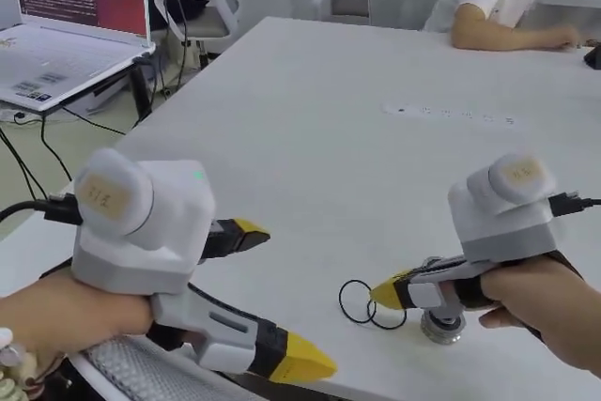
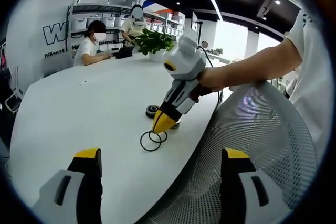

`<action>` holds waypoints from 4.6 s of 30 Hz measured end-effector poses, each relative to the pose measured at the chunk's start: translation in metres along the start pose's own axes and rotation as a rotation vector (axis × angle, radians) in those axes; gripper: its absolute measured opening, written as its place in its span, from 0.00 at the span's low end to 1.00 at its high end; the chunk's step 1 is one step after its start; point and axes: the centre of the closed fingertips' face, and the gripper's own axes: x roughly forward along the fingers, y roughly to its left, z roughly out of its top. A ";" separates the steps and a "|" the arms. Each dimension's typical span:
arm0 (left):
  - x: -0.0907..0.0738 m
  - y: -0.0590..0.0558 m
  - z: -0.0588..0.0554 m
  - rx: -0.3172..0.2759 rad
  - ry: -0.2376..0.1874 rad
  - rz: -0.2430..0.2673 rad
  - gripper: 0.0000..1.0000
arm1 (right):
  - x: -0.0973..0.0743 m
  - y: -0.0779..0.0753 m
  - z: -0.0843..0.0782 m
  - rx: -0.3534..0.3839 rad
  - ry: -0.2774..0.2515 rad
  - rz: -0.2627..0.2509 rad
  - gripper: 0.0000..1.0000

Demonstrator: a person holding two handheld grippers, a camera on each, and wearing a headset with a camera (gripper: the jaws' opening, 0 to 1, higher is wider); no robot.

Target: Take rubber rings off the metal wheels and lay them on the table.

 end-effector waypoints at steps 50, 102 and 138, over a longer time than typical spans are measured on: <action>0.002 -0.003 0.006 -0.027 -0.038 -0.030 0.92 | -0.017 -0.012 0.002 -0.013 -0.001 -0.093 0.05; -0.017 0.025 0.042 -0.007 -0.164 0.129 0.93 | -0.148 -0.025 0.010 -0.180 -0.223 -0.120 0.37; 0.008 0.024 0.100 0.122 -0.143 0.045 0.99 | -0.149 -0.054 -0.034 -0.175 -0.246 -0.128 0.47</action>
